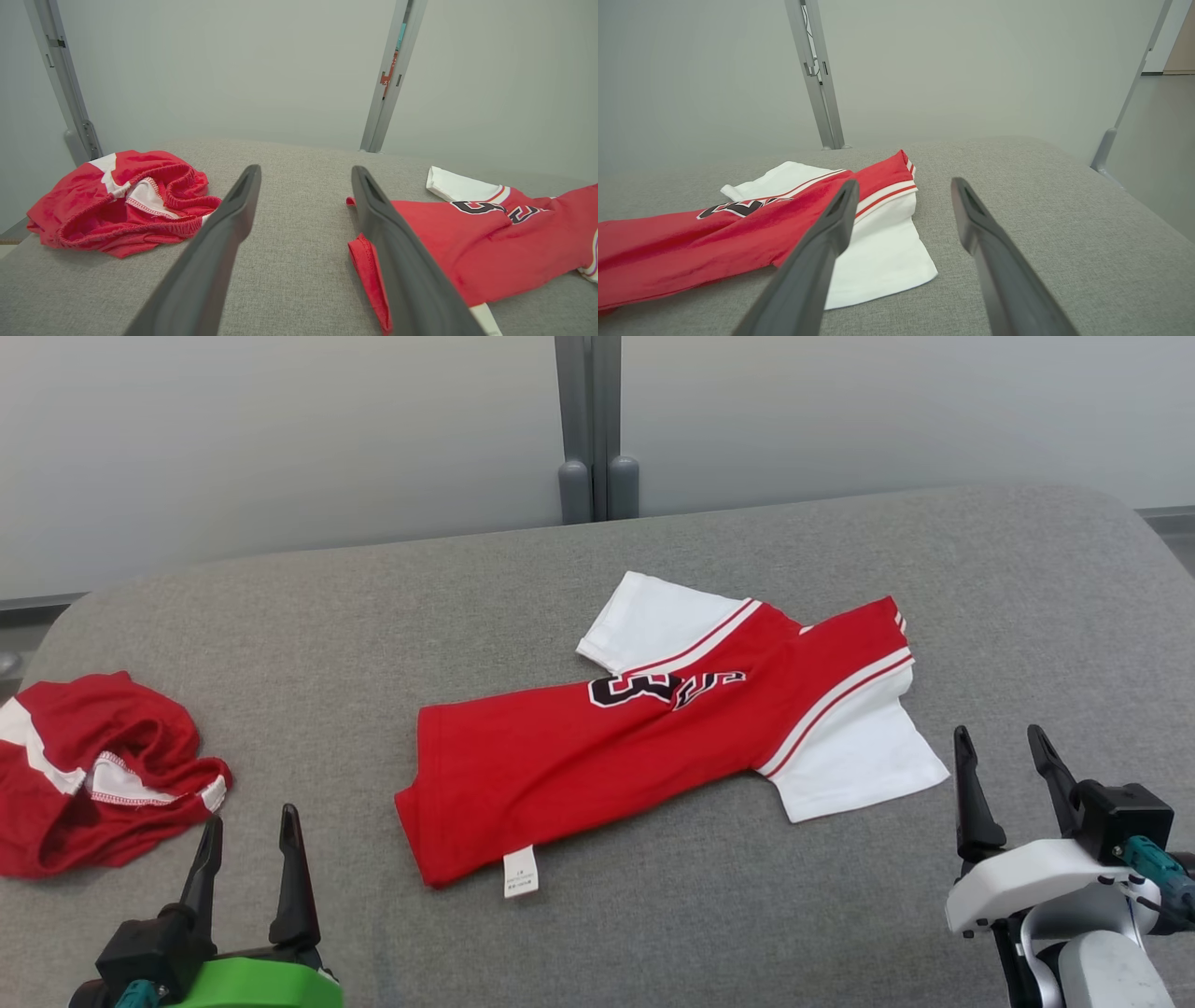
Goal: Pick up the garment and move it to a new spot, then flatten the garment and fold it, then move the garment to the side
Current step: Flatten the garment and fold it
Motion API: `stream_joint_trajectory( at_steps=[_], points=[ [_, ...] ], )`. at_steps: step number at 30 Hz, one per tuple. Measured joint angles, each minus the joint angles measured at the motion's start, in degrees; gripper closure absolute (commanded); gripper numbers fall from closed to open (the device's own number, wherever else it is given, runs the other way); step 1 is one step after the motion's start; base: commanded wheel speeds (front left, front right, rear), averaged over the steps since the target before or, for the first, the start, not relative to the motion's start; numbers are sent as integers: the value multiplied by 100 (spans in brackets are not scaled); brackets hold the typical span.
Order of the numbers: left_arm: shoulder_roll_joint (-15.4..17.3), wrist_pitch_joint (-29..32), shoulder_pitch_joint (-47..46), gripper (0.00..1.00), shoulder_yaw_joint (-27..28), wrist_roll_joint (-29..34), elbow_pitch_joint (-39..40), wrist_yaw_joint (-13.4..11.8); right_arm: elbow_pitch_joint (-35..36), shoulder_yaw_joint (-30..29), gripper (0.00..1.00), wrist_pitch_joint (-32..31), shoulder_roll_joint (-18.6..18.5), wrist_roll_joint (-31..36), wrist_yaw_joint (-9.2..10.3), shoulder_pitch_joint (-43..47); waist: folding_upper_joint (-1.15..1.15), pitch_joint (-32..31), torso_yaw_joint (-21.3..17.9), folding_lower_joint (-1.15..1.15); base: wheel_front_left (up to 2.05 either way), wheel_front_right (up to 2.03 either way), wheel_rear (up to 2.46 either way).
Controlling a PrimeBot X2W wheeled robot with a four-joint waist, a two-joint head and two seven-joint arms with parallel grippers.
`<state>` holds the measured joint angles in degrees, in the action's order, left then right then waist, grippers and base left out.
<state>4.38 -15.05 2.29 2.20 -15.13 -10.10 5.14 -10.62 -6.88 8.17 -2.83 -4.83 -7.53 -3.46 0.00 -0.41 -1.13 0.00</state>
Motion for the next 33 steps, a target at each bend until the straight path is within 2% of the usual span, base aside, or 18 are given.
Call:
stream_joint_trajectory(
  at_steps=[5,9,13,20,27,33],
  points=[
    [-27,0,0,0,-38,45,-138,36,0,82,0,-69,-1,130,0,-14,0,29,4,0,0,0,0],
    [-35,3,-6,0,-170,62,-260,51,-69,178,0,-355,1,258,0,-175,0,74,0,0,0,0,0],
    [-40,479,-65,0,-583,103,-427,133,-314,99,0,-845,-68,253,0,-487,0,149,8,0,0,0,0],
    [-44,1303,-487,0,-1287,-227,-899,201,-1281,-223,0,-1918,-226,209,0,-1184,0,379,83,0,0,0,0],
    [-37,1635,-870,0,-1768,-424,-1165,218,-2436,-601,0,-2093,-325,298,0,-1956,0,670,187,0,0,0,0],
    [3,1650,-1084,0,-2033,-566,-1180,219,-3445,-494,0,-2193,-372,370,0,-2381,0,905,336,0,0,0,0]
  ],
)
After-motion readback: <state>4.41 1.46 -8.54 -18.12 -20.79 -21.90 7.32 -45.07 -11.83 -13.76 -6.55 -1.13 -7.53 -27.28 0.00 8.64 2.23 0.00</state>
